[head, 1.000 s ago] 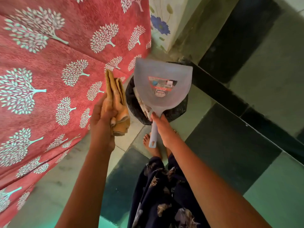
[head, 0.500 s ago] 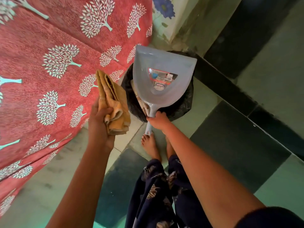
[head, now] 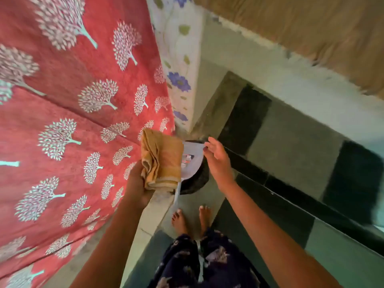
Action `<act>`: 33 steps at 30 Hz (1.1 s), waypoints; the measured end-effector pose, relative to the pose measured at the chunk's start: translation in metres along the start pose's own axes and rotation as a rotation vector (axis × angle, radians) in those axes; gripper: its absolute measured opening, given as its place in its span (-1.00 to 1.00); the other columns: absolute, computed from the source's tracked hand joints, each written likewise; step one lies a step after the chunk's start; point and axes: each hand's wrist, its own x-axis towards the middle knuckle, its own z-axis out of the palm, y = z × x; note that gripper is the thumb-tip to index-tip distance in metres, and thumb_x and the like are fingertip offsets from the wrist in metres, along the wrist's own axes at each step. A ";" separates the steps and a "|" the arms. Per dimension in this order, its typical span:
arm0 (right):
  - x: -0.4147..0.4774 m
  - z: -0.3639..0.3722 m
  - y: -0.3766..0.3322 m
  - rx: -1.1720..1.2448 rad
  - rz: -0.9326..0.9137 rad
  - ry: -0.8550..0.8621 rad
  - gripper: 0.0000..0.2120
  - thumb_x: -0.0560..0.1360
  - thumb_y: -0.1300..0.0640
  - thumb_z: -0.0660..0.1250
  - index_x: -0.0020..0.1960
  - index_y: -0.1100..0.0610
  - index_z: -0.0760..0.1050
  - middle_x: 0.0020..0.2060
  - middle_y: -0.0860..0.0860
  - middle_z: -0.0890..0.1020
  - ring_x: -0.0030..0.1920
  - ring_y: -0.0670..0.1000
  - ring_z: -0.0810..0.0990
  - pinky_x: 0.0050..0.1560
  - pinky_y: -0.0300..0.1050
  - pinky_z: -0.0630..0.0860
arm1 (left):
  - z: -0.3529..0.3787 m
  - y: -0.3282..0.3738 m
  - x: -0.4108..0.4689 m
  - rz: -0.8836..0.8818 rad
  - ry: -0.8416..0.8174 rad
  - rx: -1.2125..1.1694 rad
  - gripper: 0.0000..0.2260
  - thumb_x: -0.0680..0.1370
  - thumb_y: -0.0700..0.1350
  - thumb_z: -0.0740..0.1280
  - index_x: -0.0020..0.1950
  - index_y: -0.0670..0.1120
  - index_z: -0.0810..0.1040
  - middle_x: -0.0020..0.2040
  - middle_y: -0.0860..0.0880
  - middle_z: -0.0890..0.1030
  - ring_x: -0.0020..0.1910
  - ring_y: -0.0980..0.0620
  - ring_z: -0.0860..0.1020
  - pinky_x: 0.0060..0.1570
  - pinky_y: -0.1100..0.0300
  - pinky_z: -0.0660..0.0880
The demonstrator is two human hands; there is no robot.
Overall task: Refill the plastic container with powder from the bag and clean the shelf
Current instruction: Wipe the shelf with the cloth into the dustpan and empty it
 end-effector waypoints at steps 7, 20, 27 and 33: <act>-0.104 -0.114 -0.112 0.038 -0.314 0.209 -0.59 0.57 0.11 0.23 0.40 0.07 0.31 0.32 -0.02 0.46 0.30 -0.16 0.41 0.34 -0.19 0.35 | 0.138 0.036 -0.093 0.078 -0.465 0.020 -0.45 0.38 0.22 0.39 0.25 -0.06 0.53 0.13 -0.10 0.64 0.11 -0.07 0.62 0.12 -0.04 0.54; -0.202 -0.418 -0.132 0.188 -0.519 0.516 -0.62 0.53 0.25 0.28 0.27 -0.07 0.36 0.29 -0.03 0.49 0.31 -0.08 0.43 0.42 -0.05 0.30 | 0.435 -0.074 -0.181 0.115 -0.554 0.356 -0.89 0.53 -0.17 0.23 0.01 -0.16 0.50 -0.15 -0.16 0.60 -0.13 -0.10 0.56 -0.23 0.04 0.62; -0.202 -0.532 -0.116 0.100 -0.500 0.537 -0.55 0.55 0.18 0.26 0.41 0.01 0.29 0.32 -0.09 0.42 0.35 -0.08 0.38 0.34 -0.16 0.31 | 0.541 -0.114 -0.172 0.216 -0.408 0.543 -0.92 0.37 -0.16 0.27 -0.32 -0.11 0.43 -0.39 -0.11 0.49 -0.45 -0.02 0.47 -0.40 0.22 0.43; -0.166 -0.574 -0.114 0.093 -0.485 0.548 -0.54 0.55 0.18 0.25 0.42 -0.01 0.28 0.37 -0.04 0.42 0.36 -0.06 0.38 0.36 -0.13 0.29 | 0.605 -0.111 -0.144 0.248 -0.323 0.607 -0.62 0.58 -0.26 0.06 0.38 -0.33 0.32 0.28 -0.46 0.40 0.24 -0.39 0.42 -0.04 0.04 0.51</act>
